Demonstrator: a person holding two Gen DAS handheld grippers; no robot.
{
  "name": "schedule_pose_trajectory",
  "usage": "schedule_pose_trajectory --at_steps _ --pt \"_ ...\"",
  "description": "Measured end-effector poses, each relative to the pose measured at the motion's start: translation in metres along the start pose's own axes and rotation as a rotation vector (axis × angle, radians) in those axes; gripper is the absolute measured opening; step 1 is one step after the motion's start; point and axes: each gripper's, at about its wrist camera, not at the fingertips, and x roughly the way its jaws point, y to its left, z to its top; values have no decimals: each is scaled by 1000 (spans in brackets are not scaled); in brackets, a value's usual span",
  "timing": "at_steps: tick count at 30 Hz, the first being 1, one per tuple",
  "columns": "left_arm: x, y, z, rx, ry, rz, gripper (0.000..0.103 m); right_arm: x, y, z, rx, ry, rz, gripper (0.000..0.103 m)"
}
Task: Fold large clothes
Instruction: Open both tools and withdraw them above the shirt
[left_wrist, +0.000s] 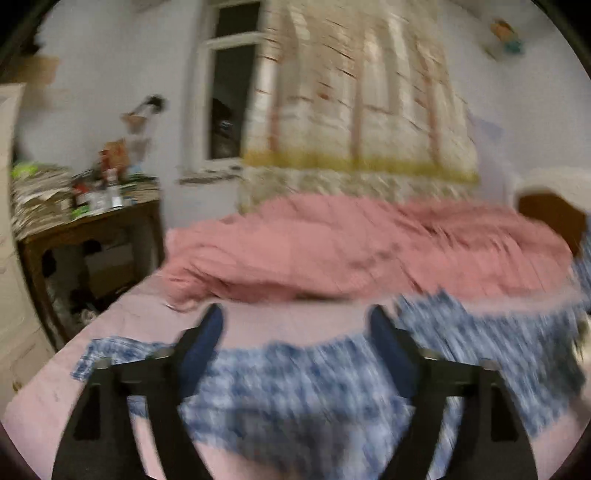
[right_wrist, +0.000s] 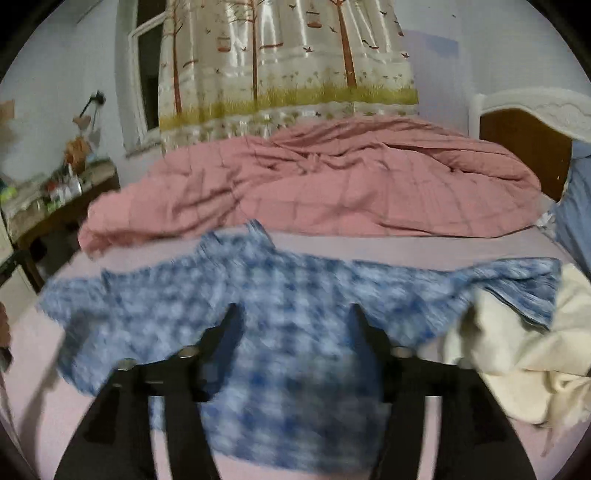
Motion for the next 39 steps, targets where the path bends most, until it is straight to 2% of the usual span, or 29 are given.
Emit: schedule_pose_trajectory --at_steps 1,2,3,6,7,9,11,13,17,19,21,23,24,27,32,36,38,39 --pt "5 14 -2 -45 -35 33 102 5 4 7 36 -15 -1 79" --pt "10 28 -10 -88 -58 62 102 11 7 12 73 -34 4 86" --pt "16 41 -19 -116 -56 76 102 15 9 12 93 -47 8 88" --pt "44 74 -62 -150 25 106 102 40 16 -9 129 -75 -30 89" --pt "55 83 -76 -141 49 132 102 51 17 -18 112 -58 -29 89" --pt "63 97 -99 -102 47 179 102 75 20 -36 53 10 -34 89" --pt "75 108 -106 -89 81 244 102 98 23 -51 15 62 -61 89" --pt "79 125 -104 -172 109 245 102 114 30 -59 11 91 -45 89" --pt "87 167 -109 -315 202 312 102 118 48 -70 -51 110 17 89" --pt "88 196 -119 -440 231 305 101 113 56 -74 -91 102 21 89" --pt "80 226 -131 -607 214 232 100 109 60 -75 -110 91 13 89" --pt "79 253 -146 -745 226 218 93 108 60 -75 -113 89 15 89" --pt "81 259 -150 -768 237 208 89 108 59 -74 -109 90 17 88" --pt "94 269 -168 -786 321 243 85 108 53 -73 -81 98 22 89" --pt "109 277 -169 -759 304 205 84 107 43 -70 -43 93 5 89" --pt "138 286 -161 -681 362 258 64 107 38 -69 -33 91 1 89" --pt "148 288 -160 -660 392 288 42 108 37 -69 -32 91 1 89" --pt "150 289 -161 -660 401 305 15 108 37 -69 -33 91 -1 89"
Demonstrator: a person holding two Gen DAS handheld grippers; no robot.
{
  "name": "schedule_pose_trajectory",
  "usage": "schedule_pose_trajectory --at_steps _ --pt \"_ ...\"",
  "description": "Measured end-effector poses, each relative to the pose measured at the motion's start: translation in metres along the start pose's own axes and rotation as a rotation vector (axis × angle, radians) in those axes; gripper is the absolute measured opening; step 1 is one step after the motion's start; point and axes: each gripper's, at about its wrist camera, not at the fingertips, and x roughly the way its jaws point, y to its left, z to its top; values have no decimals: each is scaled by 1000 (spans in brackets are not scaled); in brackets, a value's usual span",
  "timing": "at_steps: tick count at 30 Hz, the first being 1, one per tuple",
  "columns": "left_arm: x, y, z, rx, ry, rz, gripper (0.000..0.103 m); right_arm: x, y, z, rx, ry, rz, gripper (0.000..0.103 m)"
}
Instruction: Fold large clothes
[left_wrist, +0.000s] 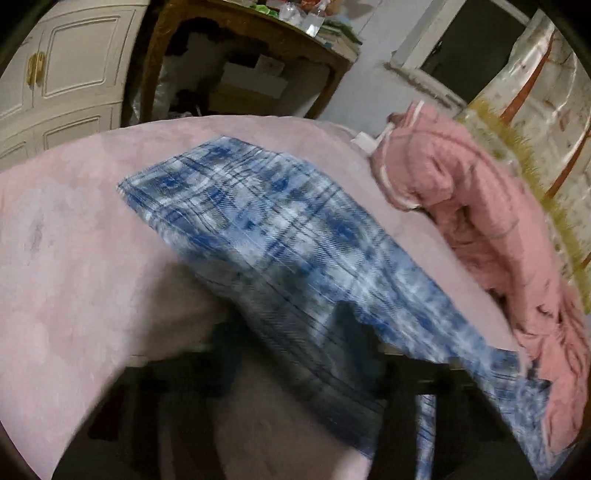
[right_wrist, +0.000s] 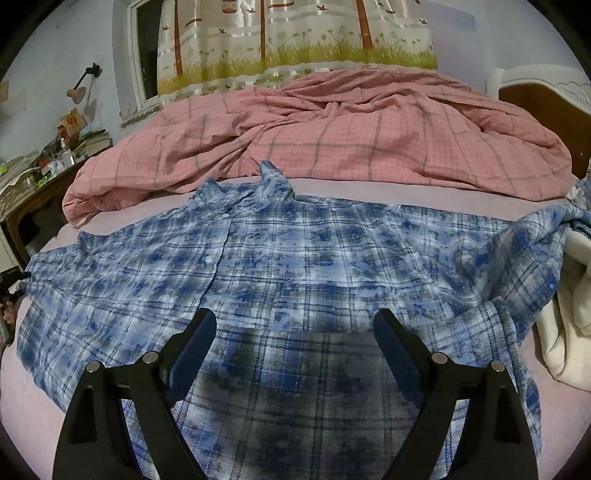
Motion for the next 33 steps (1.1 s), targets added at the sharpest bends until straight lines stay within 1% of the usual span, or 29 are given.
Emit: schedule_pose_trajectory --at_steps 1,2,3,5,6,7,8,9,11,12,13,14,15,17,19,21,22,24,26,28,29,30,31,32,33 --pt "0 1 -1 -5 -2 20 2 1 -1 0 -2 1 -3 88" --pt "-7 -3 -3 11 -42 36 2 2 -1 0 -4 2 -6 89" --pt "-17 -10 -4 49 -97 50 2 2 -1 0 -4 4 -7 89" --pt "-51 -40 -11 188 -255 75 2 3 -1 -1 -8 3 -21 89" --pt "-68 -57 -17 253 -320 71 2 3 -1 -1 -12 -4 -37 89" --pt "-84 -73 -24 295 -367 48 2 0 -2 0 -19 -21 -80 89" --pt "-101 -90 -32 321 -400 6 2 -4 -4 1 -25 -43 -118 89" --pt "-114 -104 -40 331 -406 -41 2 -6 -5 2 -26 -54 -129 89" --pt "-144 -145 -60 351 -394 -166 2 -9 -13 6 -17 -66 -144 89" --pt "-154 -168 -67 381 -390 -192 2 -8 -17 7 -9 -65 -150 89" --pt "-165 -198 -77 436 -392 -209 2 -6 -22 8 -4 -61 -158 89" --pt "-175 -228 -86 487 -402 -219 2 -5 -25 9 -2 -58 -170 89" --pt "-181 -250 -94 516 -404 -230 2 -4 -28 9 1 -57 -178 89" --pt "-191 -303 -114 579 -376 -277 2 -4 -36 11 18 -53 -180 89" --pt "-194 -343 -135 606 -361 -303 2 -6 -42 12 39 -53 -171 89" --pt "-188 -373 -156 609 -306 -362 2 -9 -47 12 53 -55 -164 89" --pt "-180 -388 -169 611 -262 -396 2 -9 -49 13 52 -53 -164 89" --pt "-162 -410 -194 622 -211 -426 2 -12 -52 13 48 -60 -183 89" --pt "-138 -428 -221 654 -164 -431 2 -15 -57 15 48 -67 -193 89" --pt "-114 -436 -245 672 -76 -430 3 -16 -62 17 63 -67 -188 89" --pt "-101 -439 -257 685 -23 -418 3 -16 -65 17 72 -65 -183 89" --pt "-94 -441 -268 694 7 -399 7 -16 -66 18 77 -64 -179 89" --pt "-86 -440 -279 709 36 -371 18 -16 -68 18 85 -63 -173 89" --pt "-83 -440 -288 732 57 -358 27 -16 -69 18 89 -62 -173 89" --pt "-83 -442 -296 757 71 -360 46 -16 -69 18 90 -62 -174 89"
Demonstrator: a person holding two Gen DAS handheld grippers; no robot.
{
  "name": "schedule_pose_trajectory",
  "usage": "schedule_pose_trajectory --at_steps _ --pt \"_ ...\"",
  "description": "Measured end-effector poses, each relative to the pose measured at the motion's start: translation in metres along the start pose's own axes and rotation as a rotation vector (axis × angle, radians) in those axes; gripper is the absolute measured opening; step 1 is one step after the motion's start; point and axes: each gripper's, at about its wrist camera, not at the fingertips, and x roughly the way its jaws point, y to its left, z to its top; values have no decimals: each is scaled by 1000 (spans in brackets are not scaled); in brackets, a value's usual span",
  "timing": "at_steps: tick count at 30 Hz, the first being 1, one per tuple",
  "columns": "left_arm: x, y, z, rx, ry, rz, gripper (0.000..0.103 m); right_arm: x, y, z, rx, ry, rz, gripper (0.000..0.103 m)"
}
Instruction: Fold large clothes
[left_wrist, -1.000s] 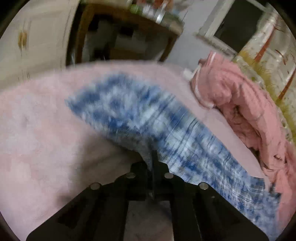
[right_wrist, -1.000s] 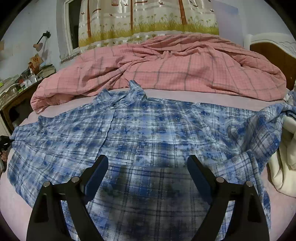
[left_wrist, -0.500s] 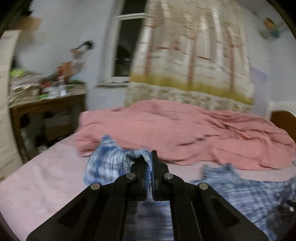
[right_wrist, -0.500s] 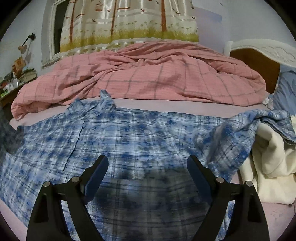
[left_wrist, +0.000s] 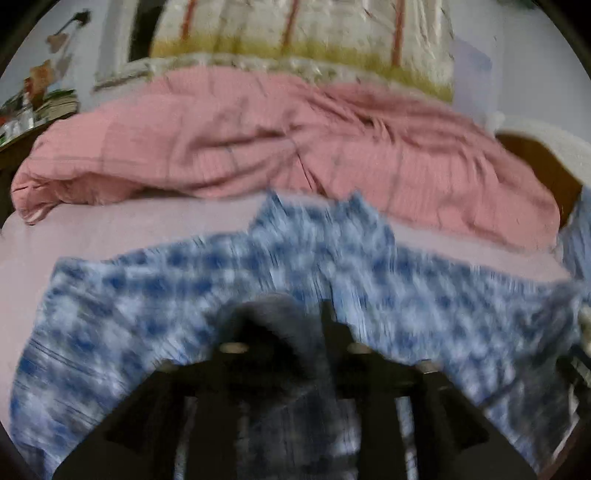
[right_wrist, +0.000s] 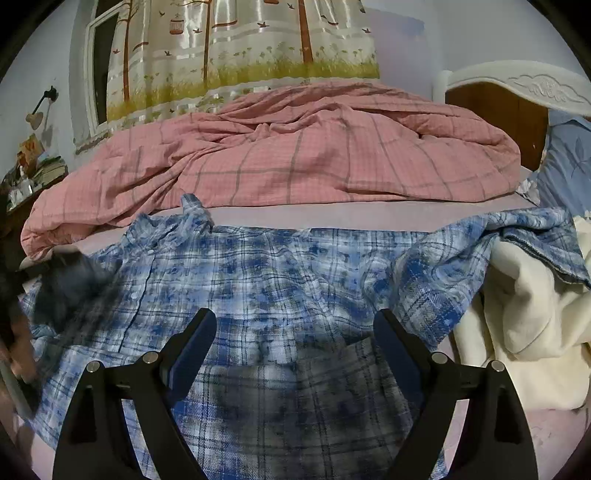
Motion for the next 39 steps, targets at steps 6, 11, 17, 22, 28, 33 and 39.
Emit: schedule_pose_trajectory --at_steps 6,11,17,22,28,33,39 --pt "-53 6 -20 71 4 -41 87 2 9 -4 -38 8 -4 89" --pt "-118 57 -32 51 -129 72 96 2 14 -5 -51 7 -3 89" --pt "-108 138 -21 -61 -147 299 96 -12 42 -4 -102 -8 91 89" --pt "-53 183 -36 -129 30 339 92 -15 131 8 -236 43 240 89" --pt "-25 218 -56 -289 151 368 61 11 270 -7 -381 202 415 88" --pt "-27 216 -57 -290 143 423 47 48 340 -44 -521 233 278 82" --pt "-28 213 -57 -270 142 430 41 74 315 -29 -439 258 157 18"
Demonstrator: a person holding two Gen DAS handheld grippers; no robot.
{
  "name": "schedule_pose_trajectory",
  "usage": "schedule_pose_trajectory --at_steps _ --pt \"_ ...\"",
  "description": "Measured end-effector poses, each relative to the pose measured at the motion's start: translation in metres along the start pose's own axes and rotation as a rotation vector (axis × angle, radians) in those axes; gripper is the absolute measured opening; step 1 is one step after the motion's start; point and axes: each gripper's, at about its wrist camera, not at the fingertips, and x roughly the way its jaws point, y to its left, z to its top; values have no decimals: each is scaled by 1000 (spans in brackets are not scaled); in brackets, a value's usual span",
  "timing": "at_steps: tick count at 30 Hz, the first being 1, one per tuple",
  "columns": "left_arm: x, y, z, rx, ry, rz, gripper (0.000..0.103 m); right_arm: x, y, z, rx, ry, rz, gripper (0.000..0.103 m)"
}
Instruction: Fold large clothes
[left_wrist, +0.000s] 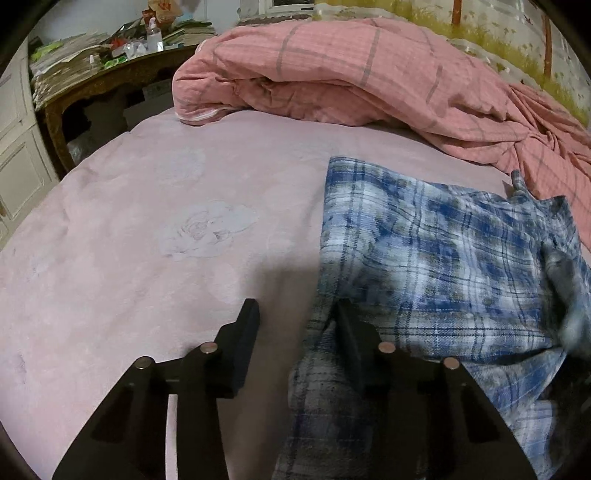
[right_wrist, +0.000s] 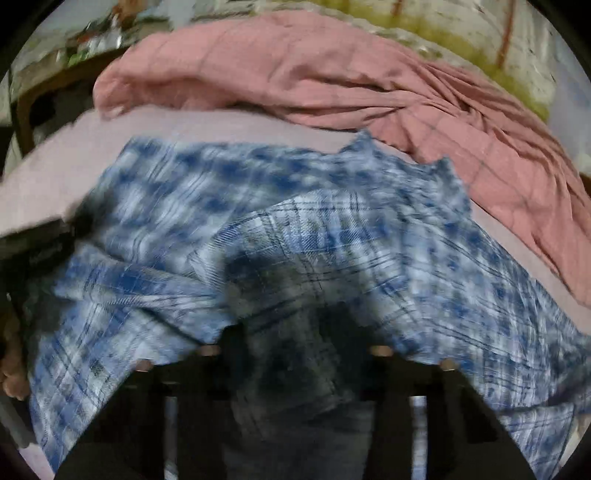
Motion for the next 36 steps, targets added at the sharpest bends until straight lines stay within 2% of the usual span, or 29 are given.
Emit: schedule_pose_trajectory --at_steps 2,9,12,14,20,24,27,30,33,34,36 --pt "0 0 0 3 -1 2 41 -12 -28 3 35 -28 -43 12" --pt "-2 1 0 6 -7 -7 40 -38 -136 11 200 -83 -126 9" --pt "-2 -3 0 27 -11 1 40 -32 -174 -1 293 -63 -55 9" --pt "-2 -5 0 36 -13 11 41 -19 -186 -9 331 -52 -7 9" --pt "-1 -2 1 23 -7 3 43 25 -194 -23 361 -40 -3 10" --pt "-1 -5 0 36 -13 24 44 24 -211 -23 326 -90 -51 12" --pt "-2 -5 0 44 -20 31 44 16 -230 -28 360 -113 -114 14" --pt "-6 -5 -2 52 -35 26 44 6 -250 -35 428 -119 -49 14" --pt "-10 -12 -6 90 -56 13 50 -2 -249 -36 435 -103 128 14" --pt "-11 -15 -7 107 -60 22 51 -3 -241 -33 403 -87 215 14" --pt "-10 -18 -7 127 -60 23 52 -2 -227 -31 365 -74 269 14"
